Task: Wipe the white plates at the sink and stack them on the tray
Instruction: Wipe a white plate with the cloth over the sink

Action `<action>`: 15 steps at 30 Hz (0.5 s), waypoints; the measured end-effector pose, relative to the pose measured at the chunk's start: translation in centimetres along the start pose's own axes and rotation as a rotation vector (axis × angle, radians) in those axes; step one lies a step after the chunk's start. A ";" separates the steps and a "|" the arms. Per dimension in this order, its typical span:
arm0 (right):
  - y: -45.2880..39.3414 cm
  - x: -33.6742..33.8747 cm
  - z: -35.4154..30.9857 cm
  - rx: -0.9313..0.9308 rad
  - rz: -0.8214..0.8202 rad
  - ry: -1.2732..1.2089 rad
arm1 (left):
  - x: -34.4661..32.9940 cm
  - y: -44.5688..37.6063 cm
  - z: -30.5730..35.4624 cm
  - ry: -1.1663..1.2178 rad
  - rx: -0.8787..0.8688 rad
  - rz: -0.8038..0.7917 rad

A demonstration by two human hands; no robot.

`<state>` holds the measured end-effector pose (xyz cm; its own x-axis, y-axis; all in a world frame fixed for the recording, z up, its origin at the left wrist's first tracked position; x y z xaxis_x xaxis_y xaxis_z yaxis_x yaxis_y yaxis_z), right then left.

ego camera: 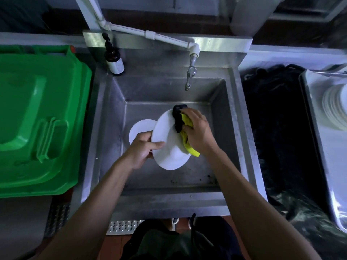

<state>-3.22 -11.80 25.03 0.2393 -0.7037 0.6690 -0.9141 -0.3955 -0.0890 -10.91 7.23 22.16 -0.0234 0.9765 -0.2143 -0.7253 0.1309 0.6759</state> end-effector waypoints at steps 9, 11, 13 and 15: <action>2.0 5.4 0.5 0.070 0.095 0.073 | -6.9 -2.2 3.0 -0.455 -0.198 0.192; 2.6 7.6 1.5 0.059 0.112 0.111 | -8.9 -2.6 4.1 -0.586 -0.253 0.230; 3.3 9.9 2.7 0.068 0.139 0.115 | -11.1 -2.9 5.2 -0.699 -0.325 0.252; 4.3 12.4 4.1 0.064 0.182 0.129 | -13.5 -3.2 6.1 -0.797 -0.383 0.264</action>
<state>-2.83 -24.61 29.89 0.0243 -0.6871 0.7262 -0.9146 -0.3085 -0.2614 -4.04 -5.35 27.23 0.1565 0.8145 0.5586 -0.9454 -0.0401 0.3234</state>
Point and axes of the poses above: each hand's wrist, its own y-axis away from the middle knuckle, its own x-axis out of the back of the hand, z = x × y, the point moved 3 cm from there along -y, towards the middle knuckle, and after that the axes turned 10 degrees about x, right-handed, at the moved point
